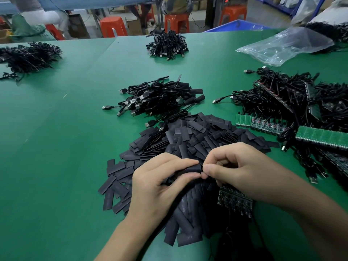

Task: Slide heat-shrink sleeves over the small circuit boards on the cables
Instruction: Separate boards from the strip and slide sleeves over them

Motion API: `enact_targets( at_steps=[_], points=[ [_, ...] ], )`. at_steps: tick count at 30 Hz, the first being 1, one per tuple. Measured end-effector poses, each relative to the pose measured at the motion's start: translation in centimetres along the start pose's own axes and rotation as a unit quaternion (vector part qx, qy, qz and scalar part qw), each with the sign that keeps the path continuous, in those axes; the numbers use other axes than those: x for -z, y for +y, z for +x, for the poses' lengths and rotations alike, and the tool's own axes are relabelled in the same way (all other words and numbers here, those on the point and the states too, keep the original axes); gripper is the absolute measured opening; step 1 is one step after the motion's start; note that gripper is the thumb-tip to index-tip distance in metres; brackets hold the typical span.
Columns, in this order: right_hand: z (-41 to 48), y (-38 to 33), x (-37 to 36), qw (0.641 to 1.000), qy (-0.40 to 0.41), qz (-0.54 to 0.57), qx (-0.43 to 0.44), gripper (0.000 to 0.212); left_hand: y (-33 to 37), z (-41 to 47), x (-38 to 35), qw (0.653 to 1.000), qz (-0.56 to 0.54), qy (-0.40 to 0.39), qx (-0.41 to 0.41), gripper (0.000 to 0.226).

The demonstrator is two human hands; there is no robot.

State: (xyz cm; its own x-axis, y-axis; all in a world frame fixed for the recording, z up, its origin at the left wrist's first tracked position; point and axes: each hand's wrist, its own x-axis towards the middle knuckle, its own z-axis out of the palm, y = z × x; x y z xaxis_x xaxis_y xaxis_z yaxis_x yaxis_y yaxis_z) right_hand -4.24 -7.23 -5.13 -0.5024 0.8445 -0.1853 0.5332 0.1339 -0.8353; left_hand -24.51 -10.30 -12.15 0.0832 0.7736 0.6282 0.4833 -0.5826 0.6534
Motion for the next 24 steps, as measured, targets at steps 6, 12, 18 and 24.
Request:
enact_targets(
  at_steps=[6, 12, 18, 24],
  points=[
    [0.08, 0.04, -0.11, 1.0, -0.006, 0.009, -0.003, 0.021, -0.06, -0.02, 0.1, 1.0, -0.002, -0.001, -0.004, 0.018],
    [-0.01, 0.06, -0.03, 1.0, -0.008, 0.0, -0.003, 0.023, 0.0, 0.07, 0.01, 1.0, -0.007, -0.005, -0.006, 0.017],
    [-0.21, 0.24, -0.07, 1.0, -0.005, 0.004, -0.002, 0.021, 0.23, 0.08, 0.05, 1.0, -0.022, -0.006, 0.01, 0.016],
    [-0.06, 0.97, -0.34, 0.997, 0.025, 0.066, -0.015, 0.022, 0.25, 0.07, -0.05, 0.996, -0.016, 0.058, 0.069, 0.033]
  ],
)
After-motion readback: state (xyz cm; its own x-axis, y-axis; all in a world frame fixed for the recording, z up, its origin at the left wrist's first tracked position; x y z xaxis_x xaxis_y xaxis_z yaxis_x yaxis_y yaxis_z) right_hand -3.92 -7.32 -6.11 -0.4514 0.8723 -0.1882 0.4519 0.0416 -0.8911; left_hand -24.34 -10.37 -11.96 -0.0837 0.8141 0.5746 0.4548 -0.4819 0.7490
